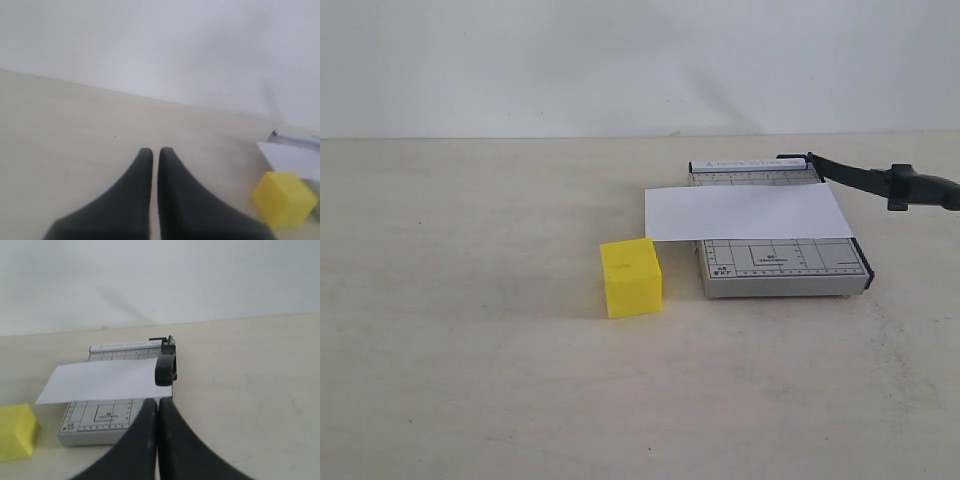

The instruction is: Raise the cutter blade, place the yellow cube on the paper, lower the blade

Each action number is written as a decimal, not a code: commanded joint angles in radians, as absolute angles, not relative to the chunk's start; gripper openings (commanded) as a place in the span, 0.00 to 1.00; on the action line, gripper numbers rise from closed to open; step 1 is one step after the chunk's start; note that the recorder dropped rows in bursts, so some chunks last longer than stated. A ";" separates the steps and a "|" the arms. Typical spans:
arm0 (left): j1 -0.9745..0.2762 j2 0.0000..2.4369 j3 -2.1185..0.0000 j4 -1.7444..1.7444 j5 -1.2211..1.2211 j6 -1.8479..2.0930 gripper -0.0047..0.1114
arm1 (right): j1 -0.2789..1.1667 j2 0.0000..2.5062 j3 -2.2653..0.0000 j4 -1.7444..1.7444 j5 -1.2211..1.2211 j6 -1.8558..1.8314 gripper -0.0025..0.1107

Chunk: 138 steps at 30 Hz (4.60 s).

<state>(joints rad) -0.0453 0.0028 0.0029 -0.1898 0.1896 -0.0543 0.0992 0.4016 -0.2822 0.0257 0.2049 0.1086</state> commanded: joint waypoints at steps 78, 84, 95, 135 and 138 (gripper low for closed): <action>-0.894 2.293 -1.351 -0.464 -0.704 0.204 0.08 | 0.100 0.780 0.000 0.039 -0.242 0.144 0.02; -0.838 2.371 -1.607 -0.703 -0.220 0.459 0.08 | 0.100 0.780 0.000 0.039 -0.240 0.144 0.02; -0.831 2.503 -1.749 -0.840 -0.069 0.605 0.08 | 0.100 0.780 0.000 0.039 -0.195 0.154 0.02; -0.849 2.350 -1.866 -0.857 -0.182 0.540 0.08 | 0.100 0.780 0.000 0.039 -0.195 0.159 0.02; -0.849 2.257 -1.731 -0.857 -0.290 0.551 0.08 | 0.100 0.780 0.000 0.039 -0.195 0.159 0.02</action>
